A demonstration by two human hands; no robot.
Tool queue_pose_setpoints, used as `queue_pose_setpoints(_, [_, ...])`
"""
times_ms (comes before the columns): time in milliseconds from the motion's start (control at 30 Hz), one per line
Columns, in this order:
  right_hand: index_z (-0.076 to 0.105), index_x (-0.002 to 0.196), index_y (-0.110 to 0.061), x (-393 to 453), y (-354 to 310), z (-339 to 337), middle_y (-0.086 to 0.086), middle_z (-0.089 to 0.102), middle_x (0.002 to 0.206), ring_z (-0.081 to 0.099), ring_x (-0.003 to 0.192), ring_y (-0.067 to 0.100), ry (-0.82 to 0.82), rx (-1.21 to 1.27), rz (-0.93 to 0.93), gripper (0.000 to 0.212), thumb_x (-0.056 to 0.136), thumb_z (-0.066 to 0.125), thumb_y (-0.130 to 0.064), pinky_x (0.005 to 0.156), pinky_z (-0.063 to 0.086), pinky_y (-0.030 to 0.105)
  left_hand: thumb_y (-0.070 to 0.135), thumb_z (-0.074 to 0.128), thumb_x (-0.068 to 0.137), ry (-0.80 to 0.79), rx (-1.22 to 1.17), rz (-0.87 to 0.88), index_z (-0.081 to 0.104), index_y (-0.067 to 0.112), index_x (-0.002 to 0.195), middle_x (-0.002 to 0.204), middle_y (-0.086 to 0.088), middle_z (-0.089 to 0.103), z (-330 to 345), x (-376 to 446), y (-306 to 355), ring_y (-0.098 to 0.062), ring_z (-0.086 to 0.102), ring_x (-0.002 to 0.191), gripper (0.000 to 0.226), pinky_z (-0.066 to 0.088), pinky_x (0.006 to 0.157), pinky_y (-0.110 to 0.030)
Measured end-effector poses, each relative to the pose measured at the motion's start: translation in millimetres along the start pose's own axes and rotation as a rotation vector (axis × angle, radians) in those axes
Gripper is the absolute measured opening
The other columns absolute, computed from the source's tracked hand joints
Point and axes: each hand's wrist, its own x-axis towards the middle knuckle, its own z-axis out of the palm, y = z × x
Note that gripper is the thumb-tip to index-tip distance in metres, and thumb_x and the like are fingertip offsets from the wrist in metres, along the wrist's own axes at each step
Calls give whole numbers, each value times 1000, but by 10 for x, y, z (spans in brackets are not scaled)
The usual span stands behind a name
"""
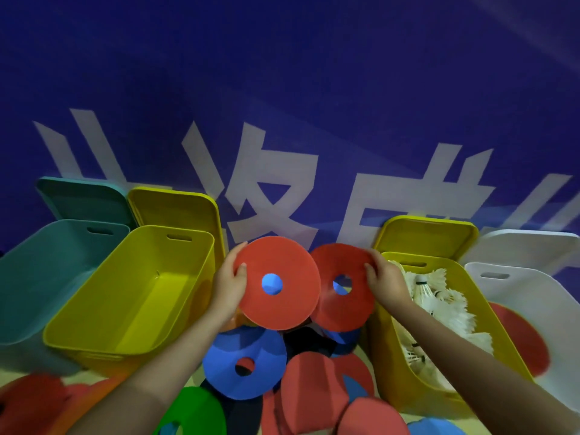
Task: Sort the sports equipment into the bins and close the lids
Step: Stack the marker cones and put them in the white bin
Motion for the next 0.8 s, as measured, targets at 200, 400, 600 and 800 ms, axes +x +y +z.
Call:
queue_pose_setpoints(200, [50,137,-20,-302,216,-266,9,64,121,62,104,29,112,229,147,46,93,51,-7,79,45,29,-4,44,91,-10,-44,22,49,19,137,131,4,52,213,-301,353,-10,49,117,52,39,98,-24])
queue_pose_setpoints(400, [49,138,-18,-560,605,-725,4,58,130,55,116,20,207,285,207,49,91,50,-1,86,39,21,-3,46,88,-52,-37,2,52,21,134,123,4,57,665,-572,629,-11,53,108,52,40,92,-23])
queue_pose_setpoints(600, [50,136,-15,-687,1237,-1340,6,58,130,55,116,21,280,296,293,49,90,49,1,97,42,31,-4,46,89,-123,-52,22,51,21,133,119,12,55,1331,-846,957,-6,51,107,51,37,88,-17])
queue_pose_setpoints(800, [50,136,-20,-786,1951,-1892,8,60,127,57,110,24,331,328,385,46,90,49,-10,94,46,37,-2,47,89,-157,-19,-4,51,20,133,120,8,54,2068,-1080,1096,-11,50,110,50,40,94,-26])
